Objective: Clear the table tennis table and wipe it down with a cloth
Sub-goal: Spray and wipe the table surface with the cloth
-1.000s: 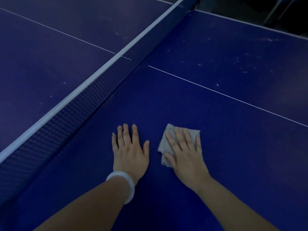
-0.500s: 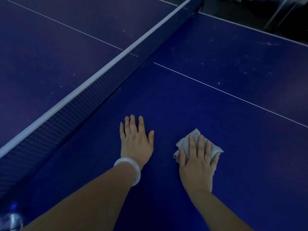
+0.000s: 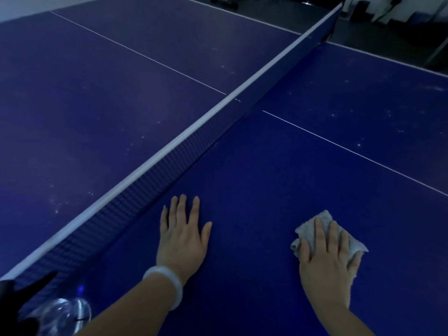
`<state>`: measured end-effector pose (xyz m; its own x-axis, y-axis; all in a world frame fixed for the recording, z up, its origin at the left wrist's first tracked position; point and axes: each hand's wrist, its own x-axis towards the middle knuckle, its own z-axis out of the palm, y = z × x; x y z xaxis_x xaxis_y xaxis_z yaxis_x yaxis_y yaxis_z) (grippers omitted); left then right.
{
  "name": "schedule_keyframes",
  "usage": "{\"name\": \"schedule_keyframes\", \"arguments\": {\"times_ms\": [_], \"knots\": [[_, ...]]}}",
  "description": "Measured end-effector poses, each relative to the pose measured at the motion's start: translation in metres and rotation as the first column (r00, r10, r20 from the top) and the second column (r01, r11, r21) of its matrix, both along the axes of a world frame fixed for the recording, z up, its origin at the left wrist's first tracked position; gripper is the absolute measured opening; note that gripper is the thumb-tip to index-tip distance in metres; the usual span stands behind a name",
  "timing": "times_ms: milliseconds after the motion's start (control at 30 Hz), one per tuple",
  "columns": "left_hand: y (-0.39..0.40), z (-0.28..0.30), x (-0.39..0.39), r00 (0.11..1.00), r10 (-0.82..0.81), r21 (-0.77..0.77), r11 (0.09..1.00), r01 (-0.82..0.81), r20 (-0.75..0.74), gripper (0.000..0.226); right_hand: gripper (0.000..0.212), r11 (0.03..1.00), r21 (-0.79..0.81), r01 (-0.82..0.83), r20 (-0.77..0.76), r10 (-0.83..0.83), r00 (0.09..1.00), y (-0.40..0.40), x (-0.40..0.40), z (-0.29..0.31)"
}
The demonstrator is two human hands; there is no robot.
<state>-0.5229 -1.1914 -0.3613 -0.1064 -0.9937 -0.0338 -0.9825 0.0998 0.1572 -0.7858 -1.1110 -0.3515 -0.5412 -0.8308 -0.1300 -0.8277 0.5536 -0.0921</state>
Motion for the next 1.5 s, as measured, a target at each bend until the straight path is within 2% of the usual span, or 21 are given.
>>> {"name": "schedule_keyframes", "arguments": {"times_ms": [100,167,233,300,367,433,500,567,667,733,833,867,933,1000,1067,1133,1200,1267,1333,1400,1500], "knots": [[0.000,-0.003,0.001,1.000,0.002,-0.001,1.000,-0.002,0.000,0.073,0.067,1.000,-0.005,-0.004,-0.034,0.004,0.999,-0.014,0.036,-0.002],[0.000,-0.003,0.003,1.000,0.003,0.008,1.000,-0.003,-0.003,0.072,0.060,0.975,-0.044,-0.220,-0.023,0.219,0.975,-0.026,0.070,-0.006],[0.000,-0.002,0.004,1.000,0.008,0.013,1.000,-0.008,-0.002,0.071,0.062,0.872,-0.084,-0.481,-0.047,0.479,0.877,-0.046,0.084,-0.010],[-0.001,-0.002,0.003,1.000,0.003,0.020,1.000,-0.003,-0.004,0.070,0.062,0.794,-0.046,-0.607,-0.068,0.603,0.795,-0.083,0.065,-0.010],[-0.001,-0.005,0.004,1.000,0.001,0.024,1.000,-0.001,-0.011,0.068,0.059,0.857,-0.049,-0.513,-0.054,0.511,0.858,-0.127,0.027,-0.011],[-0.001,-0.006,0.005,1.000,0.001,0.023,1.000,0.000,-0.029,0.068,0.059,0.972,-0.056,-0.230,-0.007,0.230,0.973,-0.166,-0.009,-0.009],[-0.001,-0.005,0.004,0.999,0.006,0.021,1.000,-0.005,-0.042,0.067,0.061,0.999,0.004,0.049,0.038,-0.049,0.998,-0.196,-0.026,-0.005],[-0.001,-0.004,0.003,0.999,0.003,0.024,1.000,-0.003,-0.038,0.067,0.062,0.991,0.052,0.127,0.037,-0.129,0.991,-0.218,-0.012,-0.002],[-0.001,-0.001,0.002,1.000,-0.006,0.035,0.999,0.007,-0.024,0.066,0.060,0.965,-0.072,-0.252,0.071,0.257,0.964,-0.235,0.050,-0.001],[-0.001,0.002,0.002,1.000,-0.001,0.039,0.999,0.002,-0.017,0.066,0.061,0.798,-0.114,-0.592,0.061,0.600,0.797,-0.229,0.095,-0.006],[-0.001,0.000,0.003,1.000,-0.005,0.037,0.999,0.006,-0.020,0.067,0.061,0.630,-0.094,-0.771,0.087,0.777,0.624,-0.222,0.100,-0.011],[-0.001,-0.002,0.003,1.000,-0.007,0.034,0.999,0.008,-0.027,0.067,0.060,0.637,-0.119,-0.761,0.051,0.770,0.636,-0.225,0.082,-0.012],[-0.001,-0.002,0.004,0.999,-0.007,0.033,0.999,0.008,-0.037,0.068,0.058,0.799,-0.167,-0.577,-0.022,0.582,0.813,-0.235,0.033,-0.013],[-0.001,-0.002,0.003,0.999,-0.004,0.019,1.000,0.005,-0.047,0.067,0.061,0.975,-0.125,-0.184,0.016,0.188,0.982,-0.240,-0.020,-0.007],[0.000,-0.003,0.003,0.999,-0.009,0.020,1.000,0.010,-0.045,0.067,0.064,0.993,0.015,0.121,0.081,-0.122,0.989,-0.230,-0.032,-0.002],[-0.001,-0.005,0.003,0.999,-0.004,0.019,1.000,0.005,-0.037,0.067,0.062,0.999,-0.026,0.037,0.044,-0.036,0.998,-0.210,-0.003,-0.004],[-0.001,-0.005,0.003,1.000,0.001,0.023,1.000,0.000,-0.026,0.067,0.062,0.957,-0.107,-0.268,0.026,0.272,0.962,-0.181,0.042,-0.005],[-0.001,-0.005,0.002,1.000,-0.005,0.023,1.000,0.005,-0.012,0.068,0.060,0.822,-0.088,-0.562,-0.003,0.564,0.826,-0.142,0.078,-0.009],[-0.002,-0.005,0.003,1.000,-0.006,0.021,1.000,0.006,-0.011,0.069,0.059,0.716,-0.037,-0.697,-0.023,0.697,0.717,-0.103,0.083,-0.013],[-0.002,-0.005,0.003,1.000,-0.005,0.015,1.000,0.005,-0.014,0.069,0.059,0.760,-0.013,-0.649,-0.031,0.649,0.760,-0.073,0.049,-0.017],[-0.001,-0.005,0.004,1.000,-0.009,0.016,1.000,0.010,-0.024,0.070,0.061,0.987,-0.016,-0.162,-0.015,0.162,0.987,-0.029,-0.009,-0.016]]}}
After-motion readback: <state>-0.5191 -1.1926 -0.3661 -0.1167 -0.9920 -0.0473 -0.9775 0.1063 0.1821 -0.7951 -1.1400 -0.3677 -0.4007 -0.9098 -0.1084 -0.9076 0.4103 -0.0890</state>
